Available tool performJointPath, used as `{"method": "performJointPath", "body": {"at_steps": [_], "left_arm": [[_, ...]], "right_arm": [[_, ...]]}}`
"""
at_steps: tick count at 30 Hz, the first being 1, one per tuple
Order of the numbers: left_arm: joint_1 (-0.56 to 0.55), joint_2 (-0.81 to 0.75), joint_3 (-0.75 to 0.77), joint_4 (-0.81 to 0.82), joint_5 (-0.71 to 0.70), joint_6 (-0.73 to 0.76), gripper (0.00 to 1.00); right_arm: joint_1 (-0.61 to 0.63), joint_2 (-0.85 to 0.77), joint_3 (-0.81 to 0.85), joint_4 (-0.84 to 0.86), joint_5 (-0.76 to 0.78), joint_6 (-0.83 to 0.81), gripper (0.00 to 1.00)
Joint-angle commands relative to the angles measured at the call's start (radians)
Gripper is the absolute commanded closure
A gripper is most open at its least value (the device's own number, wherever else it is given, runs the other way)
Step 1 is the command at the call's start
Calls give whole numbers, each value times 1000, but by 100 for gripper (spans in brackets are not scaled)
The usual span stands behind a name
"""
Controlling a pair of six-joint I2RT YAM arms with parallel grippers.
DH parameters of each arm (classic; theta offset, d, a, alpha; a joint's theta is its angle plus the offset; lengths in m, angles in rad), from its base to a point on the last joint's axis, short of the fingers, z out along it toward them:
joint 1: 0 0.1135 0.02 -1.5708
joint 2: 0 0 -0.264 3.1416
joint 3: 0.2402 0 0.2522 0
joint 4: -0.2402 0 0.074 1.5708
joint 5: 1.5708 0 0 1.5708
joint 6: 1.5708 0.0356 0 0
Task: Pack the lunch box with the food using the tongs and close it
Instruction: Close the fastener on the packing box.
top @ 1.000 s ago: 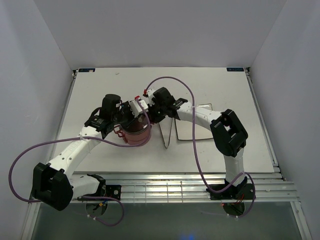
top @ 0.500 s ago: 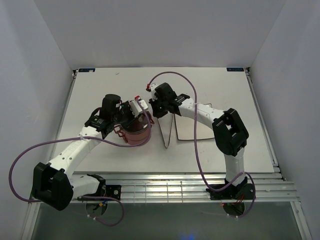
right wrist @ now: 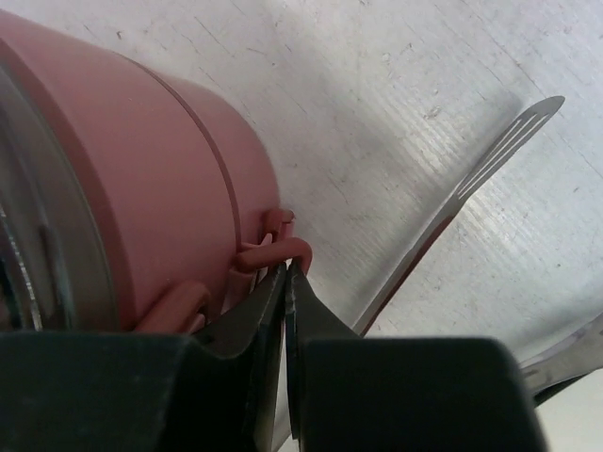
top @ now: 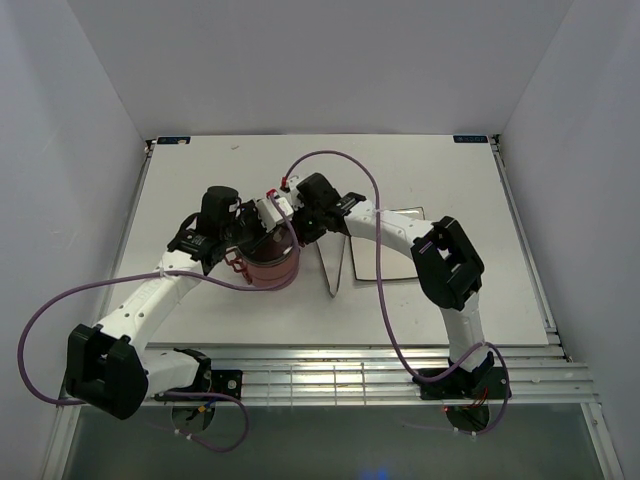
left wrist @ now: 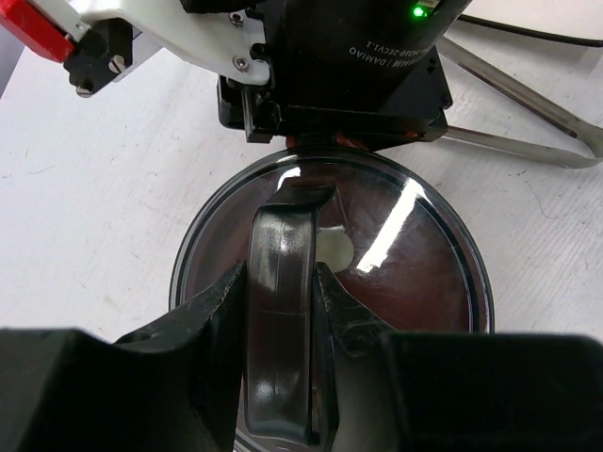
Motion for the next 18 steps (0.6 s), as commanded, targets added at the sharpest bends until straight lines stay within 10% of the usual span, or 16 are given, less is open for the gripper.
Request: {"method": "performJointPath", "body": {"at_steps": [1, 18], "left_arm": [[12, 110, -65, -220, -40, 5, 100], [13, 53, -92, -225, -40, 4, 100]], "right_arm": [[59, 10, -9, -2, -161, 11, 92], [-81, -36, 57, -80, 93, 26, 92]]}}
